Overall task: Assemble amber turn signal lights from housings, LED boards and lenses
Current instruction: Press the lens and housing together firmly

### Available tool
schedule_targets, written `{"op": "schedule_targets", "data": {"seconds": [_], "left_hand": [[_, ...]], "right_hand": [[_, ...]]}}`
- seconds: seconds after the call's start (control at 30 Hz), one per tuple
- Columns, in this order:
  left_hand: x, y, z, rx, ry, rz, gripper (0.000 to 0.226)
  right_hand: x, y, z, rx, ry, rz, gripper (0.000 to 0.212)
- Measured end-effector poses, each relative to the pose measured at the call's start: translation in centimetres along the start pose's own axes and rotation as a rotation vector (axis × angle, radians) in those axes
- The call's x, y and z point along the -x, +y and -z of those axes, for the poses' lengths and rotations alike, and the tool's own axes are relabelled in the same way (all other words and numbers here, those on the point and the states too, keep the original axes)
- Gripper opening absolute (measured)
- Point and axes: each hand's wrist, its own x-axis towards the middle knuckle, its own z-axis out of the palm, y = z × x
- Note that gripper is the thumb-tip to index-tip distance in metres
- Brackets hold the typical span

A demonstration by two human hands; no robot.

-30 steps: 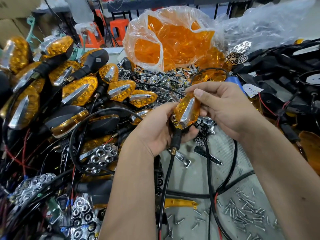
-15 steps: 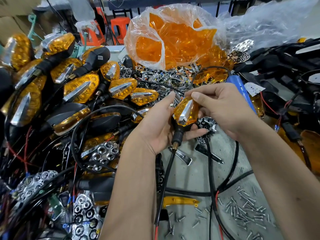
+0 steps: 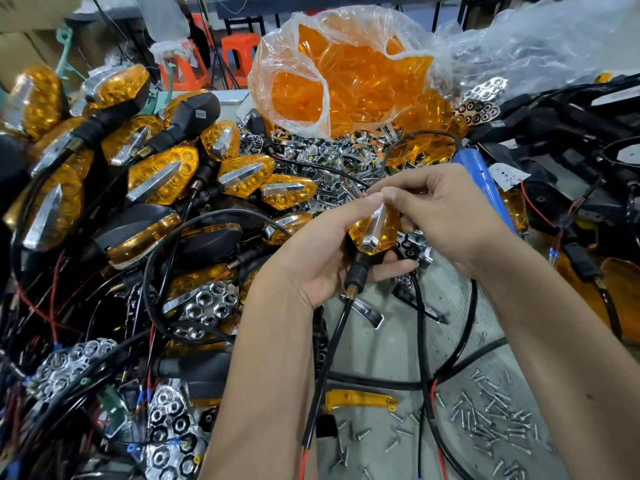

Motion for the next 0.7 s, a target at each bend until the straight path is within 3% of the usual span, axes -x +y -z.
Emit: {"op": "schedule_targets", "data": {"seconds": [0.33, 0.7], "left_hand": [[-0.2, -0.3, 0.5, -0.049, -0.030, -0.018, 0.017], [-0.1, -0.2, 0.4, -0.093, -0.014, -0.125, 0.029]], "right_hand": [[0.2, -0.4, -0.2, 0.070, 0.023, 0.032, 0.018], [0.3, -0.4, -0.4, 0.010, 0.073, -0.008, 0.022]]}}
